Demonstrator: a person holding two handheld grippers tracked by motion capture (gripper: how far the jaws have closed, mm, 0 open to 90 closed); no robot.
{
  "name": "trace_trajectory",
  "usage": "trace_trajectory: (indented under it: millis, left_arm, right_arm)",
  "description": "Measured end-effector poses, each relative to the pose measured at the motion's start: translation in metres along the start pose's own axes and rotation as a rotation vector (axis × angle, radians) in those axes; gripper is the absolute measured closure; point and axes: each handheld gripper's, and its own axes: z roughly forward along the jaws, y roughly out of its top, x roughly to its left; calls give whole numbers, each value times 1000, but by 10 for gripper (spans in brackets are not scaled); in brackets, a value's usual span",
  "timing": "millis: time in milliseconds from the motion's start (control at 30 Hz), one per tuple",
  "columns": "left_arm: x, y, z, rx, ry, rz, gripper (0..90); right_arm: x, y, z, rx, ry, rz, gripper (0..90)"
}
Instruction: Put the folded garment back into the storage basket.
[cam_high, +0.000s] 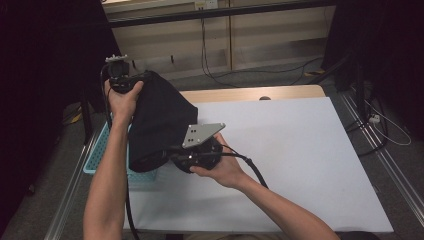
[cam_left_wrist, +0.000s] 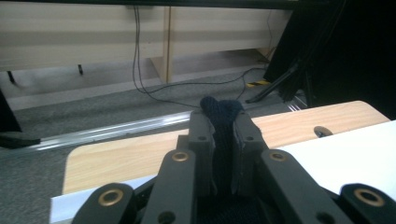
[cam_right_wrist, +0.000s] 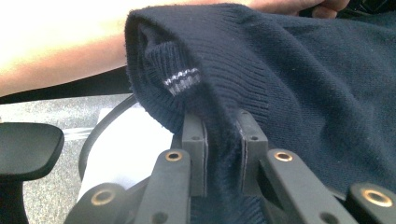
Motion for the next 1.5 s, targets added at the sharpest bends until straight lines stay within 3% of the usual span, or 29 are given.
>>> trace_trajectory:
  millis: [433, 600, 733, 933, 1267, 1400, 1500]
  left_arm:
    - [22, 5, -18, -37, 12, -14, 814]
    - [32, 6, -23, -56, 8, -41, 814]
    - [35, 5, -26, -51, 15, -27, 814]
    - [41, 6, -32, -83, 9, -35, 814]
    - [55, 10, -40, -87, 38, -41, 814]
    - [63, 10, -45, -110, 52, -54, 814]
    - [70, 7, -47, -97, 71, -47, 814]
  right_arm:
    - [1, 14, 22, -10, 25, -27, 775]
    - [0, 18, 32, -14, 34, -21, 775]
    - [1, 17, 39, -18, 49, -12, 775]
    - [0, 22, 45, -20, 52, -16, 775]
    - [-1, 30, 56, -26, 65, -29, 775]
    - [-2, 34, 62, -25, 62, -41, 775]
    - [-3, 34, 68, -23, 63, -40, 775]
